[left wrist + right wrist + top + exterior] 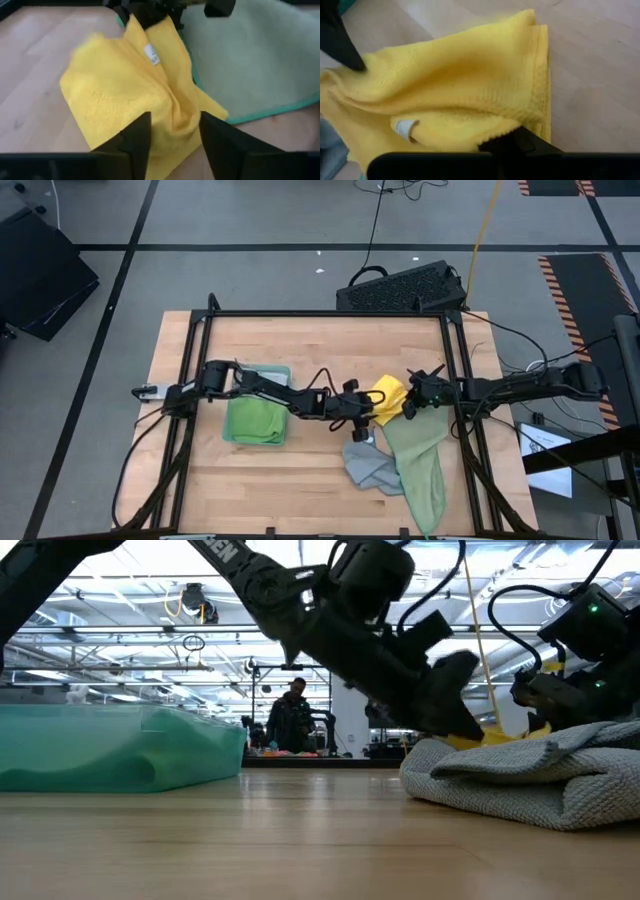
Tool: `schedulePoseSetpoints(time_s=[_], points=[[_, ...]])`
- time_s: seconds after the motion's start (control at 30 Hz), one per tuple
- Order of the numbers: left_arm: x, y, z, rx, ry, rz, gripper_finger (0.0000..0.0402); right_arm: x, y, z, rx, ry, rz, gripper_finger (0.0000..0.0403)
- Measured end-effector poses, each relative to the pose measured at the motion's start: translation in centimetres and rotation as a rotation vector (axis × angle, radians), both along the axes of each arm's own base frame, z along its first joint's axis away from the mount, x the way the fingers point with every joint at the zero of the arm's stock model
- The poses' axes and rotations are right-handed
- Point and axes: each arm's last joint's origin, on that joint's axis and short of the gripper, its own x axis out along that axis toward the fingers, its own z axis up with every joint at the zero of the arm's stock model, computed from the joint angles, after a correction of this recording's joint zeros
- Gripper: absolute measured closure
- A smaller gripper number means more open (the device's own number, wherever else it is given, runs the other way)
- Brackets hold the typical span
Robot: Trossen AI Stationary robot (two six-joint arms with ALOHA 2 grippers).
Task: Fold microfiber towels
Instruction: Fold the yellow microfiber cloth
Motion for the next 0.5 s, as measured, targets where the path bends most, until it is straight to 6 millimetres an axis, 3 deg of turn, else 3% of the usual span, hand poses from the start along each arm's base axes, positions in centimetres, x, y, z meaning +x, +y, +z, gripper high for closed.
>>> schedulePoseSetpoints(time_s=[0.3,0.4,0.5], points=[[-0.5,0.5,5.5,-0.202,-0.136,0.005,0.0177,-0.7,0.0,0.7,-0.069,0.183,0.088,0.0403],[-0.6,1.4,6.2,-0.279,-0.161,0.059,0.0173,-0.6,0.0,1.9,-0.101,0.233,0.132,0.0403],[-0.5,2.0,5.6,-0.339,-0.164,0.150,0.0186,-0.2,0.0,3.4,-0.136,0.227,0.166,0.0403]])
